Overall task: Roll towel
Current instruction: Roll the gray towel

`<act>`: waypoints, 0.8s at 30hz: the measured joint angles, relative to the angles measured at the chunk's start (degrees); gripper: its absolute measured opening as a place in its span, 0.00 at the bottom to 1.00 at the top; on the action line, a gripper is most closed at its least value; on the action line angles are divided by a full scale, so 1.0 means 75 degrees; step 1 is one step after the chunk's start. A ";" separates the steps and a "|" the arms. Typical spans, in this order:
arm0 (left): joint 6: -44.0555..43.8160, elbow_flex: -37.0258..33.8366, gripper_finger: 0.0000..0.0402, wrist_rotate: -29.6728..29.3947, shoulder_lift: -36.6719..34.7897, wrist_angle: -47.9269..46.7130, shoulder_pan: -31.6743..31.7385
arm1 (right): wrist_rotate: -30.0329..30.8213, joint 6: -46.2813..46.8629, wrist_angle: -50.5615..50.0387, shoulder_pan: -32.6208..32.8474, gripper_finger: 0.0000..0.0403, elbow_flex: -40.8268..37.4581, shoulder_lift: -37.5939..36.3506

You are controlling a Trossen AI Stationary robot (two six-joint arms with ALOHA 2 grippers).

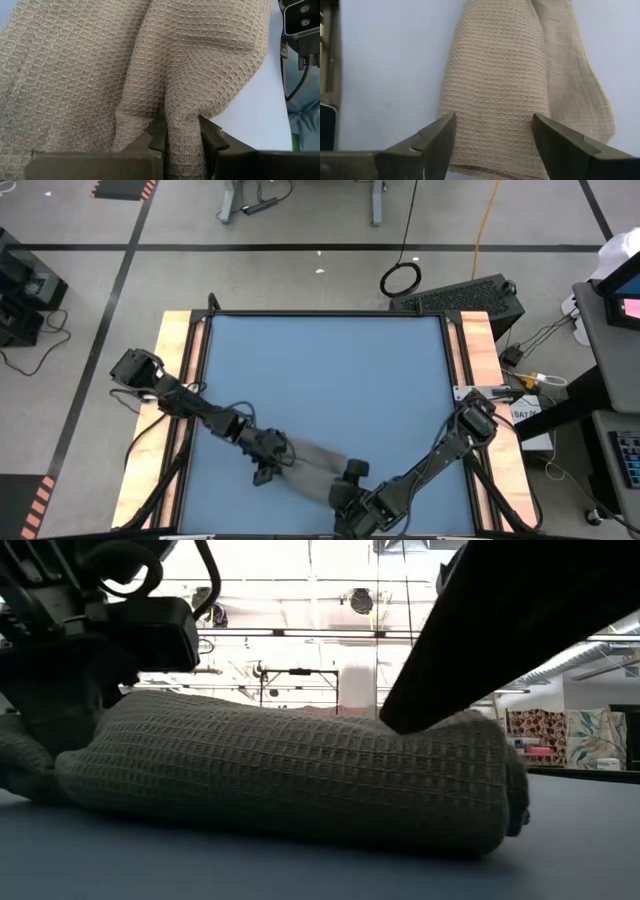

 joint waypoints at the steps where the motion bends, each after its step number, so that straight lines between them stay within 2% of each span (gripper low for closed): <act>1: 0.0003 0.0000 0.14 0.0078 0.0000 -0.0002 0.0041 | -0.0020 -0.0016 -0.0057 -0.0037 0.63 0.0000 0.0000; 5: 0.0006 -0.0001 0.14 0.0264 0.0000 -0.0029 0.0196 | -0.0213 -0.0240 -0.0047 -0.0147 0.70 0.0000 0.0000; 13: 0.0107 -0.0002 0.14 0.0320 0.0000 -0.0032 0.0271 | -0.1285 0.0117 -0.0378 -0.0500 0.94 0.0012 0.0232; 16: 0.0205 -0.0002 0.14 0.0320 0.0000 -0.0037 0.0271 | -0.1518 0.0087 -0.0318 -0.0597 0.97 0.0031 0.0368; 20: 0.0262 -0.0004 0.14 0.0317 0.0000 -0.0021 0.0271 | -0.1972 0.0215 -0.0283 -0.0740 0.92 0.0051 0.0472; 24: 0.0425 -0.0008 0.14 0.0096 0.0002 0.0013 0.0256 | -0.2502 0.0222 -0.0209 -0.0870 0.75 0.0047 0.0460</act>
